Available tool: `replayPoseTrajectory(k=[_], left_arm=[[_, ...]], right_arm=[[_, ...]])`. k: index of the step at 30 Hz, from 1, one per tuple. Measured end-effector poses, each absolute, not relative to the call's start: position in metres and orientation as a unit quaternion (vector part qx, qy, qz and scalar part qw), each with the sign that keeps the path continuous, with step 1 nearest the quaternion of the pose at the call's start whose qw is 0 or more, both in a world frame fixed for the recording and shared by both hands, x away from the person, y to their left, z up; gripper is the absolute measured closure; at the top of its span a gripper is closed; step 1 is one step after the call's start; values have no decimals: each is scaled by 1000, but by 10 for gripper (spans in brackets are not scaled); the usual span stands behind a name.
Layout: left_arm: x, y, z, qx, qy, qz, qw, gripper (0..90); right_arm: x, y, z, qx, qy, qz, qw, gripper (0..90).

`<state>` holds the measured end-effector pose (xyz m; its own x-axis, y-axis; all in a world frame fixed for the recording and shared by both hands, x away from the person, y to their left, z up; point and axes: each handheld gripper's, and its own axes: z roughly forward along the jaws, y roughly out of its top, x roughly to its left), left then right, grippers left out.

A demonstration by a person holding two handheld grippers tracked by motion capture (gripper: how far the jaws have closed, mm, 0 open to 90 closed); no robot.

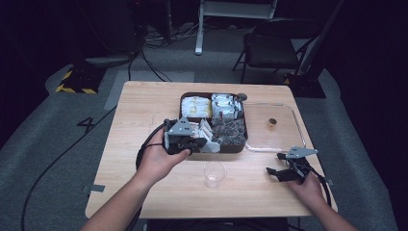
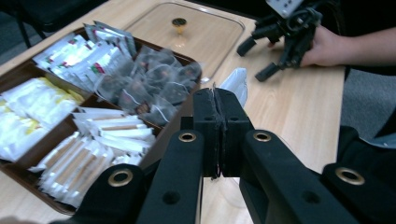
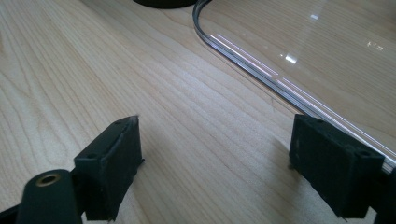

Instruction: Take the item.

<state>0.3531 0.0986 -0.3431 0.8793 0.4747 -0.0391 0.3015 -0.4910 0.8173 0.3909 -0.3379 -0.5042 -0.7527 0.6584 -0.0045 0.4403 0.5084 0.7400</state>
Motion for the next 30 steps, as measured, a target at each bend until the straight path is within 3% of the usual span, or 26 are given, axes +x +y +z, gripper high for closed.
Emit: replayPoseTrajectory(k=[17, 30], left_arm=[[335, 86, -368, 866, 215, 76, 444, 884], [337, 76, -381, 887, 210, 88, 401, 884]], right_arm=[[391, -338, -504, 321, 856, 378, 144, 169], [391, -338, -504, 321, 856, 378, 144, 169]])
